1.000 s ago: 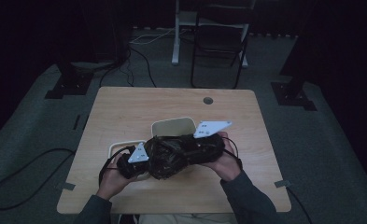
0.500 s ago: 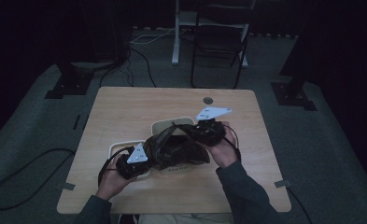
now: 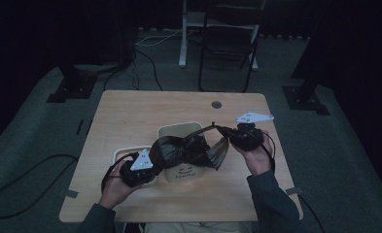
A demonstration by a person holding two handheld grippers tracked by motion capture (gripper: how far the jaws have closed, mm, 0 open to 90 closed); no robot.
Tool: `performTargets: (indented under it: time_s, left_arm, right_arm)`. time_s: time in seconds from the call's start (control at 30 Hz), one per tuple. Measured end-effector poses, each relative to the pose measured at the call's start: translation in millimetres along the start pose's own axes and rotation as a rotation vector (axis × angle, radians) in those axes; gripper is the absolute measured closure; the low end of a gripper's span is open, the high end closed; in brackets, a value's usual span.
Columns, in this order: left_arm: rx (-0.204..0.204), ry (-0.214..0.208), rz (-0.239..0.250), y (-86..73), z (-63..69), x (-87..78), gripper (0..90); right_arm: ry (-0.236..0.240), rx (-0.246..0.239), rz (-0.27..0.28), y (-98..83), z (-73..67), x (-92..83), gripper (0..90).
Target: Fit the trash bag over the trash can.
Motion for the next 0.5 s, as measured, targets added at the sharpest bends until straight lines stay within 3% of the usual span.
performTargets:
  time_s: [0.2, 0.5]
  left_arm:
    - [0.037, -0.008, 0.049, 15.7, 10.6, -14.9, 67.2]
    - [0.077, 0.037, 0.128, 34.9, 16.5, -26.0, 58.0]
  right_arm:
    - [0.037, -0.01, 0.008, 4.8, -11.7, 4.0, 87.0]
    - [0.061, -0.016, -0.003, 6.2, -21.7, 13.0, 86.9]
Point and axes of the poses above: each handheld gripper's, and its own axes: x roughly forward along the jaws, y roughly out of its top, z roughly to its right, the point moved 8 cm from there along x, roughly forward along the jaws, and after that the axes turned 14 degrees about z, right-handed, at the moved point
